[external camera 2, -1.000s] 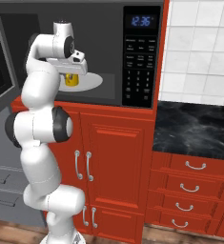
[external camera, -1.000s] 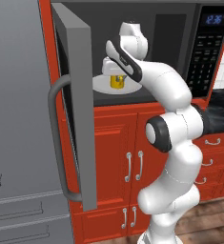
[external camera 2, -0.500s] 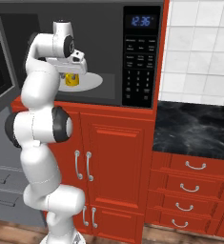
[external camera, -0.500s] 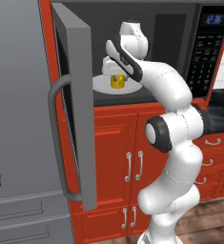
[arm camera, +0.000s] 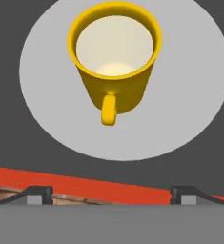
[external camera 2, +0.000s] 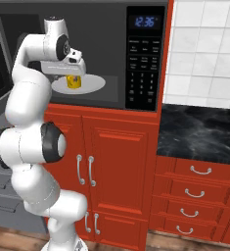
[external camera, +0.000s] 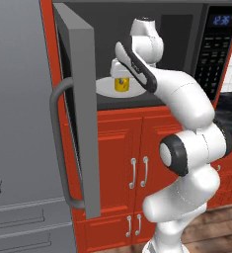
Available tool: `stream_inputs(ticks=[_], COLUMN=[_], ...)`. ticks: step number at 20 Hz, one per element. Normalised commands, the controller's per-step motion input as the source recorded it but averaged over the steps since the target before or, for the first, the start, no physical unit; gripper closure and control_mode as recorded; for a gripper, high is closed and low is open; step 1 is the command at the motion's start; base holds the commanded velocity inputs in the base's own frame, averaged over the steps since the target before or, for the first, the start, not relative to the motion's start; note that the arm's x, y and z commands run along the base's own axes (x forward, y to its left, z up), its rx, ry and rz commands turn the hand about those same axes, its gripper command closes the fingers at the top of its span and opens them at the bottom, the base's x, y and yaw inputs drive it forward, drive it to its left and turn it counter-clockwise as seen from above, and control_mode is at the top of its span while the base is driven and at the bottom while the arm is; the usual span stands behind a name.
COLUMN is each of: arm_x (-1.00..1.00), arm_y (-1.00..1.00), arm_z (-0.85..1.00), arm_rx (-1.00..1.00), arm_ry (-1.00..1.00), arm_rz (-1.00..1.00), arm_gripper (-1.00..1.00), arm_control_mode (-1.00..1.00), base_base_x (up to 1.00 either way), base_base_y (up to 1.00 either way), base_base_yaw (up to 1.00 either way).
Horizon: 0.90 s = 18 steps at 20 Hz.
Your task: Pick the mug from the counter and place it inside the microwave. Then close the microwave.
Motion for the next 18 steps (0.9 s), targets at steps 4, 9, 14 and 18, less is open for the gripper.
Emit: stream_inputs(ticks=[4, 9, 14, 18], arm_x=[-0.71, -0.90, -0.98, -1.00], arm_y=[-0.12, -0.06, -0.12, -0.17], arm_z=[0.00, 0.24, 0.27, 0.00], arm_rx=[0.00, 0.00, 0.00, 0.00], arm_ry=[-0.07, -0.10, -0.20, -0.32], arm_rz=[0.00, 0.00, 0.00, 0.00], arm_gripper=[-1.00, -1.00, -1.00, -1.00], arm_control_mode=[-1.00, -1.00, -1.00, -1.00], base_base_x=[0.00, 0.00, 0.00, 0.00], base_base_y=[0.00, 0.00, 0.00, 0.00], base_base_yaw=[0.00, 0.00, 0.00, 0.00])
